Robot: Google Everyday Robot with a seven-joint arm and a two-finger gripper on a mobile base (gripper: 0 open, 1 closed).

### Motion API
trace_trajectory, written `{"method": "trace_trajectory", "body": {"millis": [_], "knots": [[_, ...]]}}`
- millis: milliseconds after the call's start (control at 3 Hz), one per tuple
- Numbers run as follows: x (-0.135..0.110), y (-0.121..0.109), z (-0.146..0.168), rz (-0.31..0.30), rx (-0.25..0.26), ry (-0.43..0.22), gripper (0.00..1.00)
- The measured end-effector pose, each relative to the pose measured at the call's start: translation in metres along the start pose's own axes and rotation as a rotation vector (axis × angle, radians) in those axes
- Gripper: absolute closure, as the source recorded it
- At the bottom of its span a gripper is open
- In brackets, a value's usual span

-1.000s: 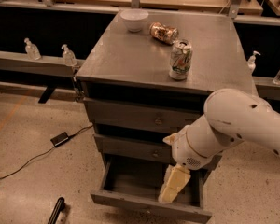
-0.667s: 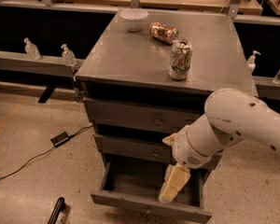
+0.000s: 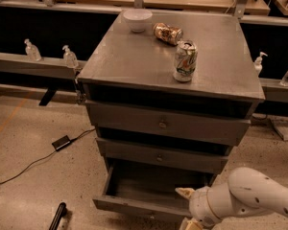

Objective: Close bottom drawer

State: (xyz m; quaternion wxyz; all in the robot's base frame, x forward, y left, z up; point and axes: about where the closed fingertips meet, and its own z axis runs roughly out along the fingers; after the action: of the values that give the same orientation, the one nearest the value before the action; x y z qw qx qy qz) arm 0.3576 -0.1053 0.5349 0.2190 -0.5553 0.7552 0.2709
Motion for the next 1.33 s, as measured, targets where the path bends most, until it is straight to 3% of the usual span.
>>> {"method": "trace_trajectory", "body": {"millis": [333, 667, 1000, 1333], "knots": [[0.049, -0.032, 0.033, 0.079, 0.065, -0.107, 0.00], [0.063, -0.020, 0.072, 0.111, -0.005, -0.136, 0.00], [0.070, -0.038, 0.096, 0.085, -0.010, -0.123, 0.00], [0.084, -0.070, 0.136, -0.010, -0.020, -0.129, 0.00]]}}
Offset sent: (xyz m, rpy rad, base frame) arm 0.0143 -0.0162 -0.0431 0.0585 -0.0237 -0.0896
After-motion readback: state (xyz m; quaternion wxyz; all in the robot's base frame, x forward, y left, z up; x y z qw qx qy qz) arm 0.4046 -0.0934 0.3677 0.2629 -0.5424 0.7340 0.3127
